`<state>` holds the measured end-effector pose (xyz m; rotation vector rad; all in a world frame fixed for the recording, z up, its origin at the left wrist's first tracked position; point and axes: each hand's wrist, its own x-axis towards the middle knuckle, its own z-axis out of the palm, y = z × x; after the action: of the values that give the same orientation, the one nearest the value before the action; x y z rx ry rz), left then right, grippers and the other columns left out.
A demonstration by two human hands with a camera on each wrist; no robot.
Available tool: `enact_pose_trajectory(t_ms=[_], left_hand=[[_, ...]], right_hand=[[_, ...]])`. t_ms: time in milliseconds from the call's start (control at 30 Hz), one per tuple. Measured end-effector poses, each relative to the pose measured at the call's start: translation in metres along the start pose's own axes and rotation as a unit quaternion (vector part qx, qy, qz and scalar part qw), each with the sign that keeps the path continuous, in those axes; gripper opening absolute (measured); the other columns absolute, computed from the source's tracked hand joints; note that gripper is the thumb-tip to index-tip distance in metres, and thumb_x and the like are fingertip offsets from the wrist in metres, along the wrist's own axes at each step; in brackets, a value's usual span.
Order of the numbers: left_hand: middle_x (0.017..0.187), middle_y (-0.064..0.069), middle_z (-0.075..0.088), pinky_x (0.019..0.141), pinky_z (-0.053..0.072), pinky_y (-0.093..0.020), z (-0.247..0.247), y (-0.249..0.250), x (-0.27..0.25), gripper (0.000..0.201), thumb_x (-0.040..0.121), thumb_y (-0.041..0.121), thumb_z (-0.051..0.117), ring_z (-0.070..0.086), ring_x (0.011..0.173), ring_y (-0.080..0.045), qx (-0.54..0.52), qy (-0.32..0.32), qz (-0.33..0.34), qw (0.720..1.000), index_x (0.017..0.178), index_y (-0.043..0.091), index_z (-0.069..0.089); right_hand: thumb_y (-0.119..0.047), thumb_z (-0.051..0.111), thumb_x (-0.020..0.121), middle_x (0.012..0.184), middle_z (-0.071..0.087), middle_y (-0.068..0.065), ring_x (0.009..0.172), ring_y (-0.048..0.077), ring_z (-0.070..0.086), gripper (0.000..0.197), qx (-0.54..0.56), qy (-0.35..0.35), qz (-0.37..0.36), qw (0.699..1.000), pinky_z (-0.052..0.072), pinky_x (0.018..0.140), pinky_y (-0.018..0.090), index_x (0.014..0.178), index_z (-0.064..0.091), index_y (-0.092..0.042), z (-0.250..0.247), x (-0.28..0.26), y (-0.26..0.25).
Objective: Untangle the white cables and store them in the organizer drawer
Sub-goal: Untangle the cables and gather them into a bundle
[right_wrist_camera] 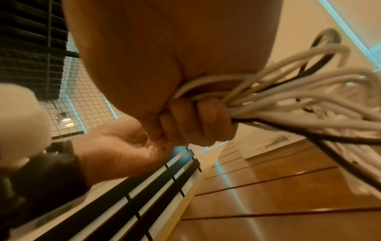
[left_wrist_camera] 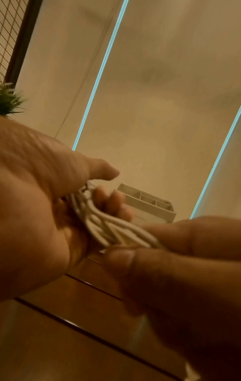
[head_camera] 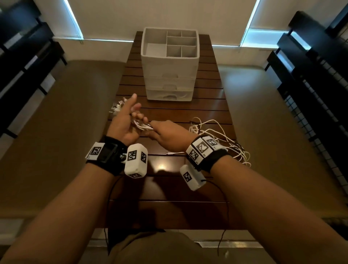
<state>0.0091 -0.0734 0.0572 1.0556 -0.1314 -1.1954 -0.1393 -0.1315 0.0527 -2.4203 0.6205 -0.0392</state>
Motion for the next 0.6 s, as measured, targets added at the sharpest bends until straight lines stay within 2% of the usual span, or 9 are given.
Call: enact_pose_trajectory(t_ms=[100,167,200,267,333,400,433,500,600], left_hand=[[0.092,-0.007,0.066,0.075,0.062,-0.032,-0.010,0.003,0.007,0.039,0.090,0.035,0.080,0.067,0.081,-0.018,0.065,0.022,-0.002,0.998,0.110,0.006,0.063],[0.126,-0.010,0.064,0.091,0.057,-0.036,-0.015,0.008,0.008,0.086,0.077,0.041,0.091,0.065,0.103,-0.019,0.165,0.094,0.055,0.980,0.143,0.004,0.051],[0.139,-0.005,0.056,0.098,0.052,-0.035,-0.015,0.012,0.004,0.100,0.076,0.044,0.092,0.060,0.116,-0.017,0.225,0.120,0.108,0.961,0.154,0.011,0.039],[0.147,0.005,0.051,0.107,0.046,-0.031,-0.008,0.017,-0.007,0.084,0.084,0.046,0.085,0.053,0.131,-0.010,0.349,0.066,0.241,0.903,0.153,0.026,0.041],[0.136,0.008,0.064,0.107,0.050,-0.036,0.004,0.014,-0.017,0.052,0.094,0.053,0.070,0.060,0.125,-0.008,0.475,-0.083,0.268,0.834,0.139,0.028,0.059],[0.109,0.002,0.076,0.097,0.057,-0.046,0.013,0.003,-0.027,0.058,0.096,0.073,0.050,0.072,0.103,-0.012,0.562,-0.209,0.202,0.774,0.116,0.024,0.073],[0.097,-0.001,0.077,0.092,0.059,-0.049,0.015,-0.003,-0.028,0.069,0.095,0.080,0.039,0.074,0.091,-0.016,0.586,-0.235,0.174,0.756,0.106,0.022,0.075],[0.083,-0.002,0.076,0.084,0.062,-0.046,0.018,-0.010,-0.029,0.078,0.091,0.084,0.029,0.074,0.078,-0.021,0.615,-0.252,0.149,0.732,0.100,0.020,0.073],[0.073,0.002,0.068,0.064,0.055,-0.035,0.016,-0.005,-0.026,0.072,0.086,0.088,0.039,0.065,0.062,-0.015,0.679,-0.262,0.168,0.665,0.092,0.021,0.065]], right_hand=[[-0.036,0.044,0.111,0.085,0.058,-0.002,0.076,0.017,0.054,0.025,-0.045,-0.032,0.018,0.998,0.040,0.074,0.035,0.098,0.055,-0.017,-0.022,-0.004,0.001],[-0.037,0.043,0.111,0.092,0.064,0.004,0.083,0.021,0.058,0.033,-0.078,-0.070,0.032,0.994,0.044,0.078,0.038,0.102,0.060,-0.011,-0.030,-0.006,0.006],[-0.038,0.043,0.111,0.098,0.066,0.007,0.089,0.025,0.060,0.036,-0.098,-0.092,0.038,0.990,0.047,0.083,0.040,0.103,0.062,-0.009,-0.031,-0.008,0.008],[-0.038,0.043,0.111,0.104,0.066,0.009,0.094,0.027,0.060,0.033,-0.128,-0.139,0.041,0.981,0.049,0.089,0.041,0.099,0.061,-0.012,-0.029,-0.012,0.010],[-0.033,0.044,0.111,0.106,0.065,0.007,0.095,0.024,0.060,0.029,-0.128,-0.163,0.027,0.978,0.048,0.089,0.040,0.100,0.063,-0.013,-0.030,-0.015,0.007],[-0.023,0.046,0.110,0.112,0.067,0.011,0.100,0.023,0.060,0.028,-0.113,-0.175,-0.006,0.978,0.049,0.096,0.039,0.108,0.068,-0.006,-0.038,-0.015,0.003],[-0.018,0.046,0.110,0.113,0.067,0.009,0.101,0.019,0.059,0.028,-0.109,-0.183,-0.020,0.977,0.049,0.097,0.034,0.111,0.069,-0.003,-0.043,-0.014,0.002],[-0.017,0.046,0.109,0.107,0.065,-0.003,0.092,0.011,0.056,0.028,-0.099,-0.191,-0.024,0.976,0.049,0.084,0.017,0.120,0.071,-0.008,-0.057,-0.018,0.003],[-0.028,0.050,0.108,0.085,0.065,-0.003,0.073,0.012,0.057,0.024,-0.072,-0.144,0.022,0.987,0.045,0.070,0.029,0.104,0.070,-0.016,-0.076,-0.030,0.013]])
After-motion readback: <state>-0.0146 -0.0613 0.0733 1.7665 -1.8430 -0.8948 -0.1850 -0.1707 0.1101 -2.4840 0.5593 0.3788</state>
